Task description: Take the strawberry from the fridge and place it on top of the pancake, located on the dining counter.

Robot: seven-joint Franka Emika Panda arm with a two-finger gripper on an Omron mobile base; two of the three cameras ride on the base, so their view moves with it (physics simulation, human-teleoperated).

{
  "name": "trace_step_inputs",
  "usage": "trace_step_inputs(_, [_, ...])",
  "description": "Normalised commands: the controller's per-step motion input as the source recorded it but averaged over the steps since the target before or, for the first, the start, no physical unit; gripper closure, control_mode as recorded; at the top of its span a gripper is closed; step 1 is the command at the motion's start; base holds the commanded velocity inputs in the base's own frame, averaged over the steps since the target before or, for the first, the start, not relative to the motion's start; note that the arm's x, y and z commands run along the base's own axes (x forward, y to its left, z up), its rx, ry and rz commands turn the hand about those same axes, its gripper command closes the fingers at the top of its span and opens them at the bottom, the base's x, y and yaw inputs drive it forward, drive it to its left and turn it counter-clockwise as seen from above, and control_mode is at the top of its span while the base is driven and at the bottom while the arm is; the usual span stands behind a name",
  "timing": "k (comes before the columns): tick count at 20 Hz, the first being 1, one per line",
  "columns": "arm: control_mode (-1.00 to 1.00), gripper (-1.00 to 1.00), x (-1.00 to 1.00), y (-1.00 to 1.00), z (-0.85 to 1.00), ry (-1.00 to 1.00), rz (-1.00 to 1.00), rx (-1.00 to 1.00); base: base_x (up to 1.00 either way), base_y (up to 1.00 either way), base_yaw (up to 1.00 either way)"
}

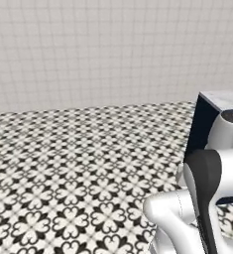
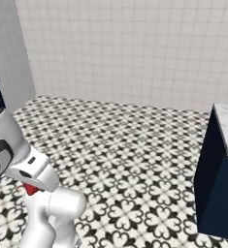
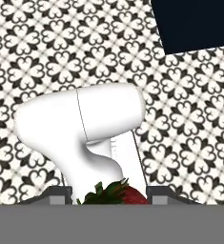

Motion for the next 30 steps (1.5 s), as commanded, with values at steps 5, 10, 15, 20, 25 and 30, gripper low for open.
trace_step_inputs(5, [1.00,1.00,0.00,0.00,0.00,0.00,0.00,0.00,1.00,0.37,-0.40])
trace_step_inputs(10, [1.00,1.00,0.00,0.00,0.00,0.00,0.00,0.00,1.00,0.54,-0.43])
trace_step_inputs(15, [1.00,1.00,0.00,0.00,0.00,0.00,0.00,0.00,1.00,0.59,-0.45])
trace_step_inputs(20, [1.00,1.00,0.00,0.00,0.00,0.00,0.00,0.00,1.00,0.63,-0.44])
trace_step_inputs(25, [1.00,1.00,0.00,0.00,0.00,0.00,0.00,0.00,1.00,0.64,-0.43])
trace_step_inputs(30, [1.00,1.00,0.00,0.00,0.00,0.00,0.00,0.00,1.00,0.76,-0.43])
